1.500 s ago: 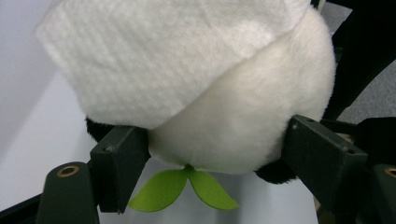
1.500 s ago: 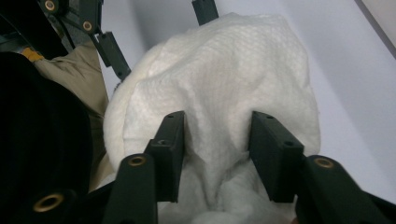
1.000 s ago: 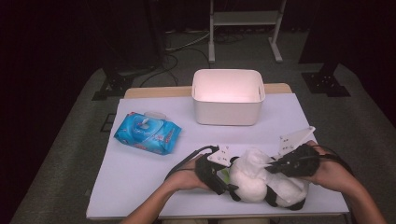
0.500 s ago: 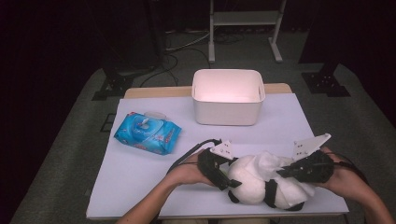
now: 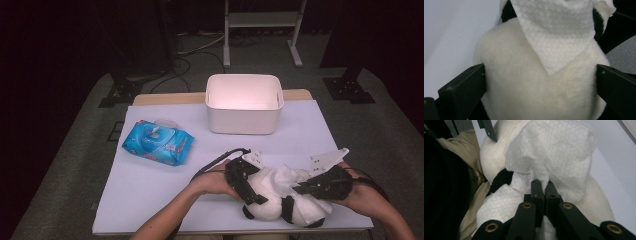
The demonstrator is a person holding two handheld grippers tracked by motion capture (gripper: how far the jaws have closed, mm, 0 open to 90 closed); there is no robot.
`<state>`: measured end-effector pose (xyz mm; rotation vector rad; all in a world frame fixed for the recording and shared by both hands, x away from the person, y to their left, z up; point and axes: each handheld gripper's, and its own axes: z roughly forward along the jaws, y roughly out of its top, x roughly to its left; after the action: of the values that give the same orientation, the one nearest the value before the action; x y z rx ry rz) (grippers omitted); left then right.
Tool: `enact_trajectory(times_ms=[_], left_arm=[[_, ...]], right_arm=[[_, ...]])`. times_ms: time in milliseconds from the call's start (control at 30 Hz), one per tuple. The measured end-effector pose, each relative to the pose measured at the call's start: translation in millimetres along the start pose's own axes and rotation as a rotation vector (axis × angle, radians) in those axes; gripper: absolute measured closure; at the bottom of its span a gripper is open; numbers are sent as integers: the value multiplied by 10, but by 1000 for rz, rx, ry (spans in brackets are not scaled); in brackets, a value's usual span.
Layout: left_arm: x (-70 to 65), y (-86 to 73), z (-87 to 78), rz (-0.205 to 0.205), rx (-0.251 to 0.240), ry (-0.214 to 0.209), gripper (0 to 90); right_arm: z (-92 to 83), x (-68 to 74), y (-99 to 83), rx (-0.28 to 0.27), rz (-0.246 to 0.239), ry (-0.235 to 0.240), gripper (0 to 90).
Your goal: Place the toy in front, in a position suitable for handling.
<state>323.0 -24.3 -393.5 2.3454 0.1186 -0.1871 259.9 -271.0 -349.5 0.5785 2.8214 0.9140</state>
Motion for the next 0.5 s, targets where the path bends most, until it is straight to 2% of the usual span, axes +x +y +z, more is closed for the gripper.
enact_trajectory(times_ms=[133, 167, 267, 333, 433, 500], left_arm=[[21, -15, 42, 3, -3, -2, 0], [9, -26, 42, 17, 0, 3, 31], [4, -40, -36, 44, -7, 17, 200], [14, -32, -84, 56, -7, 25, 260], [36, -16, -159, 72, 9, 47, 287], [61, -5, -238, 95, 21, 86, 289]], right_arm=[[18, -23, 10, -3, 1, 3, 876], [23, -28, 12, -6, 1, 4, 876], [16, -48, 27, -24, 8, 16, 875], [1, -71, 42, -45, 8, 19, 875], [-16, -103, 105, -77, 6, 21, 874], [-9, -136, 174, -89, -2, 17, 874]])
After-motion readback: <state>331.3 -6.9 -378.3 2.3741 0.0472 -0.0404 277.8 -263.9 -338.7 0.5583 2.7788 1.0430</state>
